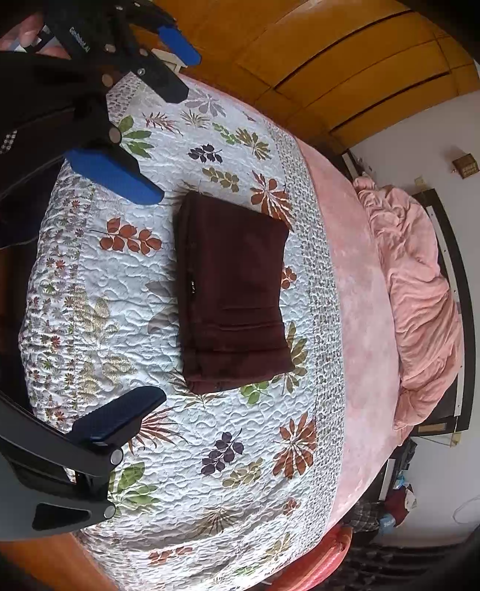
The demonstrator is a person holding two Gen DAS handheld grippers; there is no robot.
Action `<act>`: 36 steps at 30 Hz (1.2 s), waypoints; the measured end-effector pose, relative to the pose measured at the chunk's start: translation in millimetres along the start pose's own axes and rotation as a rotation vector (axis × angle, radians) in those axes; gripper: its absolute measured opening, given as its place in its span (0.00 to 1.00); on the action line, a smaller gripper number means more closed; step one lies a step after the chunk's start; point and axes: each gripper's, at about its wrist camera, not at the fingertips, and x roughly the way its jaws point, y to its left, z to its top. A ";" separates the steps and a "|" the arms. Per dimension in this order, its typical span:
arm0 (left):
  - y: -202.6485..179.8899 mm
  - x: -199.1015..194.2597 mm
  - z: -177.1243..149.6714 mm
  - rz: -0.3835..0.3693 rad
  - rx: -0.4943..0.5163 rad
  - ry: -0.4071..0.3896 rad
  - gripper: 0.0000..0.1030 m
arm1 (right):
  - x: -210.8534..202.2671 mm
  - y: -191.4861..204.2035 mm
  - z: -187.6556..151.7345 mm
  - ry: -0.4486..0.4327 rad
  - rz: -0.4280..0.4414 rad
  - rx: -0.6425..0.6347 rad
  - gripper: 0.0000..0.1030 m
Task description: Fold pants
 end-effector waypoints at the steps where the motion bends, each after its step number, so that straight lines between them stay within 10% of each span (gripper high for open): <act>1: 0.0 0.3 0.0 0.002 -0.002 0.001 0.91 | 0.7 -0.5 -0.1 0.003 0.000 0.002 0.96; 36: 2.8 30.6 -12.9 -0.006 -0.005 0.086 0.91 | 18.1 0.4 -8.1 0.041 -0.012 -0.002 0.96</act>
